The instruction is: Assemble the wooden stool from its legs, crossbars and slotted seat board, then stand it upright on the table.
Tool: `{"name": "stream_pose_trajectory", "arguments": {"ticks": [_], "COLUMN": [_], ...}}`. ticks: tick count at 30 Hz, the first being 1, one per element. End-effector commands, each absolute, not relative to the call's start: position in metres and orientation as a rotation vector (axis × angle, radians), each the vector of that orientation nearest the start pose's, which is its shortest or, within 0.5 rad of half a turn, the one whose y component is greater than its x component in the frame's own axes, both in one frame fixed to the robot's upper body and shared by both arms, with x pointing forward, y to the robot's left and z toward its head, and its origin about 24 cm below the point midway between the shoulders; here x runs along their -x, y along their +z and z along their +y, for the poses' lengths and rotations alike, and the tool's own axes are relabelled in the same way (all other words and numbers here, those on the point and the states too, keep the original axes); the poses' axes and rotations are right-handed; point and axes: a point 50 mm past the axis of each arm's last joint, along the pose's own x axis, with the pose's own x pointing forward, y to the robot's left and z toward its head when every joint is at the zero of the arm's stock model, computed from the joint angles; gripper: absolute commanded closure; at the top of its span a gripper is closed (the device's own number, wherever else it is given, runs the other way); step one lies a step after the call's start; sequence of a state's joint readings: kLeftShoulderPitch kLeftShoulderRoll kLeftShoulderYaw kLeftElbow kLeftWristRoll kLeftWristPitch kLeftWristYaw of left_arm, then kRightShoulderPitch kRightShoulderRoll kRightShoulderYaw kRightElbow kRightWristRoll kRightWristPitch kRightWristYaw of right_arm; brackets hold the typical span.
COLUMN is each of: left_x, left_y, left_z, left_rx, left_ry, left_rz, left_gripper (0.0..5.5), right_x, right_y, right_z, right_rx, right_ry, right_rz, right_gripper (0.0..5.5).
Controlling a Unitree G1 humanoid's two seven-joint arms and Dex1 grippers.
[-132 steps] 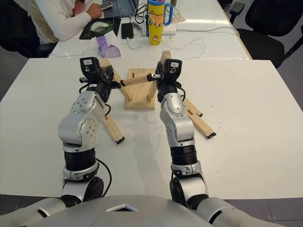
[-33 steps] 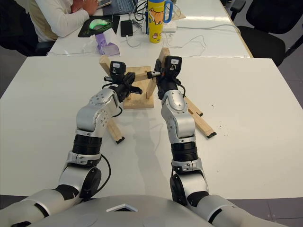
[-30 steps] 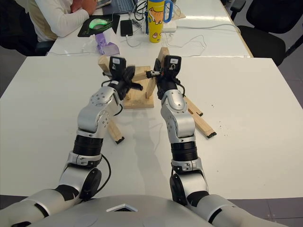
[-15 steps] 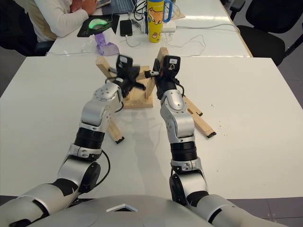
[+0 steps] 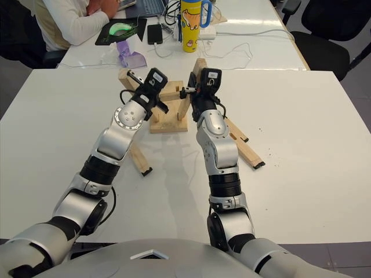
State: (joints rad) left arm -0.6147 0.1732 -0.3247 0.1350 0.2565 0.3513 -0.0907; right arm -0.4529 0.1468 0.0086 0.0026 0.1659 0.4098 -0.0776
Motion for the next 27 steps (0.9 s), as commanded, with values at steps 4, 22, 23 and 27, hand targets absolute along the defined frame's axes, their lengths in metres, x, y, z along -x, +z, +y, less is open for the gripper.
{"name": "stream_pose_trajectory", "arguments": {"ticks": [4,22,23,27], "left_x": [-0.342,-0.341,-0.341,-0.341], "left_y": [0.157,0.154,0.16,0.165], "left_z": [0.069,0.068,0.068,0.069], "left_rx": [-0.762,-0.912,-0.921,-0.987], "left_ry": [-0.32,-0.317,-0.291,-0.266], "left_rz": [-0.289,-0.27,-0.32,-0.42], "left_gripper": [5.5,5.5,5.5,5.5], "right_x": [-0.319,-0.319,-0.319,-0.319], "right_y": [0.112,0.112,0.112,0.113], "right_z": [-0.072,-0.072,-0.072,-0.072], "right_rx": [-0.257,-0.257,-0.257,-0.255], "right_ry": [0.174,0.177,0.178,0.18], "right_rz": [0.094,0.097,0.097,0.096], "right_gripper": [4.46,4.46,4.46,4.46]}}
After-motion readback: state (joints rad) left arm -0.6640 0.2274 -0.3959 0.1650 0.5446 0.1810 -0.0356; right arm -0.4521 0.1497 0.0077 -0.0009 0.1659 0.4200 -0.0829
